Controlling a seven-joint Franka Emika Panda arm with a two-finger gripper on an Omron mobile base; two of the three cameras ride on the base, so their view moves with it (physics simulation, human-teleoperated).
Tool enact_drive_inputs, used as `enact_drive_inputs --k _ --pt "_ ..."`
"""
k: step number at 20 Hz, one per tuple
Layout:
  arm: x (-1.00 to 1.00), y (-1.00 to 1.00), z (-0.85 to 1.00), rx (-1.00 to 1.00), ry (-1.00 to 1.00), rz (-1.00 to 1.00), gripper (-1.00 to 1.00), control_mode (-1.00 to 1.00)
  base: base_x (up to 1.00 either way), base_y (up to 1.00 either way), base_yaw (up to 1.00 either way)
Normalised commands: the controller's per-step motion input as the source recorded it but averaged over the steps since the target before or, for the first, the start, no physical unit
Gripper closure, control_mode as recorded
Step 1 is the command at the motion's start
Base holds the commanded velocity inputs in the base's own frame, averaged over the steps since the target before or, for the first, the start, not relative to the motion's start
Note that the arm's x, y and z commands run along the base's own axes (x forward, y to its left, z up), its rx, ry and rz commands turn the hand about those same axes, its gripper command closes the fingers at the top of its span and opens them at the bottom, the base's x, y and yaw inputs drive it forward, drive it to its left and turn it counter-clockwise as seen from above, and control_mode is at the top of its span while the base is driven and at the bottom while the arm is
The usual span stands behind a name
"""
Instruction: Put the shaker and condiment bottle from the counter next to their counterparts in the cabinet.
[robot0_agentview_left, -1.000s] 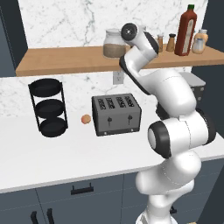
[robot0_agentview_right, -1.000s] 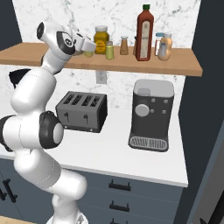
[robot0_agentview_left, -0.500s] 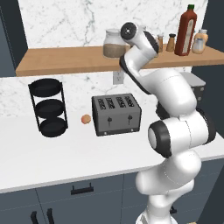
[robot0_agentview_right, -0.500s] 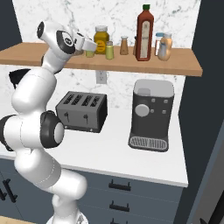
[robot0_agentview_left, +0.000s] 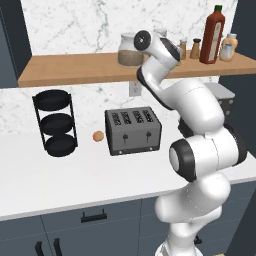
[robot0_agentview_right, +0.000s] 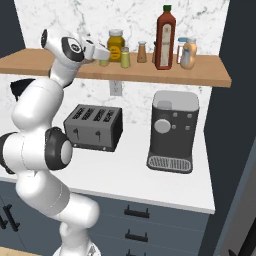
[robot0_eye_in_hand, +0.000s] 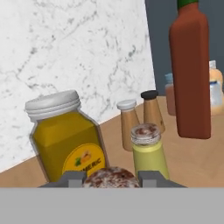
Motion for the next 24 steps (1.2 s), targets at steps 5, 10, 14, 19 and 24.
enact_drive_inputs --k 5,10,14,19,24 --pt "0.35 -0.17 -0.17 0.00 0.02 -0.05 1.00 -1.00 0.00 0.00 0.00" --pt "0.42 -0.16 -0.25 0.00 0.07 -0.06 1.00 -1.00 0.00 0.00 0.00" --pt "0.33 -0.01 -0.28 0.00 0.05 -0.01 1.00 -1.00 0.00 0.00 0.00" --pt "0.34 0.00 -0.29 0.00 0.03 0.00 1.00 -1.00 0.00 0.00 0.00" --pt "0.40 0.00 -0.40 0.00 0.02 0.00 1.00 -1.00 0.00 0.00 0.00"
